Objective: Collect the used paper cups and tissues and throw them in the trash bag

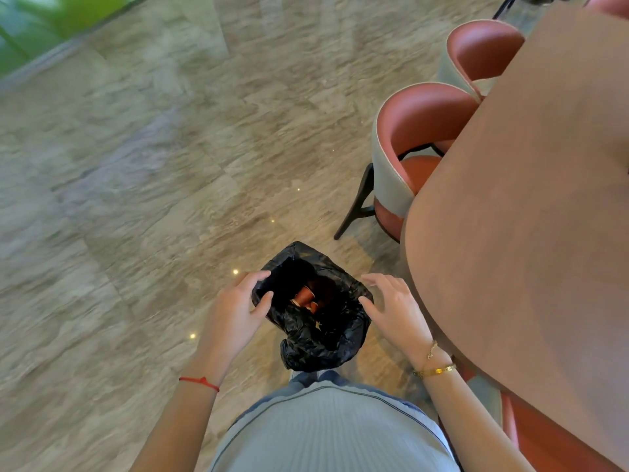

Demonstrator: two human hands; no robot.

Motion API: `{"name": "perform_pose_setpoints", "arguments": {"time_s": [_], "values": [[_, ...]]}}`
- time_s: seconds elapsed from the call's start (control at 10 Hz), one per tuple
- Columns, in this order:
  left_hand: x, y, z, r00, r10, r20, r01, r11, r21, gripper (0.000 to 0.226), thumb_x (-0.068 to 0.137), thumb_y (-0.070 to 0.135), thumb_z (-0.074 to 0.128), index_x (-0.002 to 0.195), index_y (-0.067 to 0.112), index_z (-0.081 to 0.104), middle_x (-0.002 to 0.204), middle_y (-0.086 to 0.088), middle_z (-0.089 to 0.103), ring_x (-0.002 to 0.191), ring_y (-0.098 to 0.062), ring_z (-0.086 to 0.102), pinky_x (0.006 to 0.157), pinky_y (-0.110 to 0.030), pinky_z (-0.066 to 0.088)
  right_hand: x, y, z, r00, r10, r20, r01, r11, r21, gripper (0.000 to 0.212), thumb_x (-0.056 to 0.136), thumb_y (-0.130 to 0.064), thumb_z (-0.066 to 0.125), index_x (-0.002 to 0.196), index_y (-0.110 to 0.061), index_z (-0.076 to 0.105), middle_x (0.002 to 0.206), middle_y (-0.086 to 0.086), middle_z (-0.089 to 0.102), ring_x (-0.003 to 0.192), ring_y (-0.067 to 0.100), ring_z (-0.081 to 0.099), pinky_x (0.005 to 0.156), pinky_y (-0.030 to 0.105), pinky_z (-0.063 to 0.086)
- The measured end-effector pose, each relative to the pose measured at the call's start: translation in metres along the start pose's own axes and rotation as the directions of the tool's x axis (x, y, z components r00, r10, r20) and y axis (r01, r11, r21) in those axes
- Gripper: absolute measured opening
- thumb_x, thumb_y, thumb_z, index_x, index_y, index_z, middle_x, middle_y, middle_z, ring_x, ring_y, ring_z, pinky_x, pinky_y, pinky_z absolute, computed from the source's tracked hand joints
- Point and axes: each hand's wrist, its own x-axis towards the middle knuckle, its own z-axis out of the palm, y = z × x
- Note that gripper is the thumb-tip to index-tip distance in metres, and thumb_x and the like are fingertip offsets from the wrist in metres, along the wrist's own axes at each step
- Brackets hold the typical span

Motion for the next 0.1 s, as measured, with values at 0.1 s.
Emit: {"name": "perform_pose_setpoints", "arguments": {"time_s": [0.1], "values": [[-0.0052, -0.0009, -0.0027, 1.000, 0.012, -0.006, -0.012, 1.000, 0.009, 0.039, 0.094, 0.036, 0.056, 0.132, 0.027, 0.054, 0.124, 0.006, 0.062, 0.037, -0.007, 0.042, 0.040, -0.017, 0.034, -0.0082, -0.0042, 0.0020, 1.000, 0.010, -0.024, -0.010, 1.000, 0.011, 0.039, 0.092, -0.033, 0.057, 0.129, -0.022, 0.053, 0.124, -0.005, 0.059, 0.119, 0.011, 0.047, 0.100, 0.028, 0.043]]}}
